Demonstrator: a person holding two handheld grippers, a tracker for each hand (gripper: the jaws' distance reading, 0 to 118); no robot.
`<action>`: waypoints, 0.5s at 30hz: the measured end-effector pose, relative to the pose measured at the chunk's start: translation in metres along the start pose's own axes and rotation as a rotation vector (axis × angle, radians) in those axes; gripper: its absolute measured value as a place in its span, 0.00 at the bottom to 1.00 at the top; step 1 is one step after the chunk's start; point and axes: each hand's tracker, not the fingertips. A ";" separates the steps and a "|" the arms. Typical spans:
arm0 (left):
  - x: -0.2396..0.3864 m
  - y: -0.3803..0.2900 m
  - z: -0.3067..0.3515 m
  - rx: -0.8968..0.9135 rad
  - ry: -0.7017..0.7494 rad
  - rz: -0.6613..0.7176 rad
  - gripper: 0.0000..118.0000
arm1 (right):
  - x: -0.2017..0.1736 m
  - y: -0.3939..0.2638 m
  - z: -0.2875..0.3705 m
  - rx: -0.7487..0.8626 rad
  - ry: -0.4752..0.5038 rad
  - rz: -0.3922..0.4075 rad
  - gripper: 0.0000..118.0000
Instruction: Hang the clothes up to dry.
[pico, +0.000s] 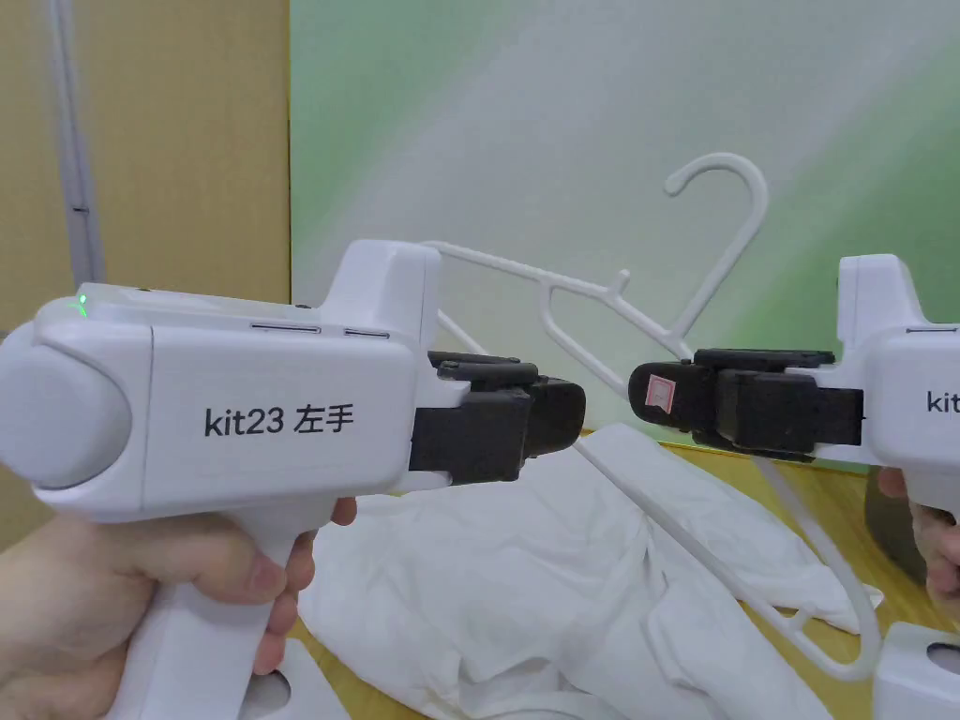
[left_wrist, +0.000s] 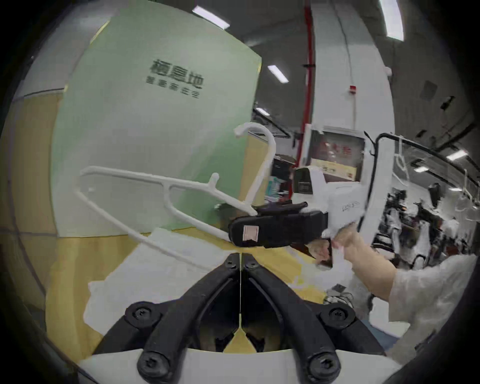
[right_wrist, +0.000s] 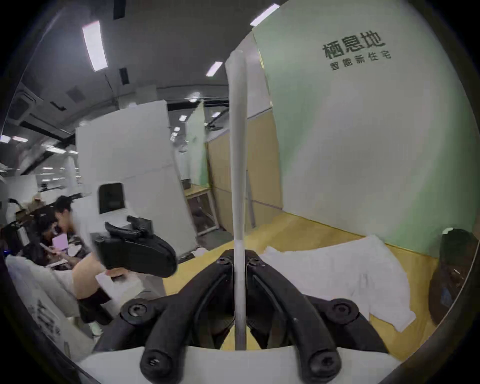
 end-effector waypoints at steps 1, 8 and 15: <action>0.006 0.003 -0.002 0.001 0.068 0.009 0.00 | -0.009 0.000 -0.001 -0.009 -0.114 0.008 0.04; 0.027 -0.010 -0.065 0.022 0.603 -0.020 0.00 | -0.037 -0.033 -0.019 0.035 -0.714 0.006 0.04; 0.009 -0.097 -0.098 -0.092 0.773 0.013 0.00 | -0.029 -0.121 -0.035 -0.068 -0.889 -0.115 0.04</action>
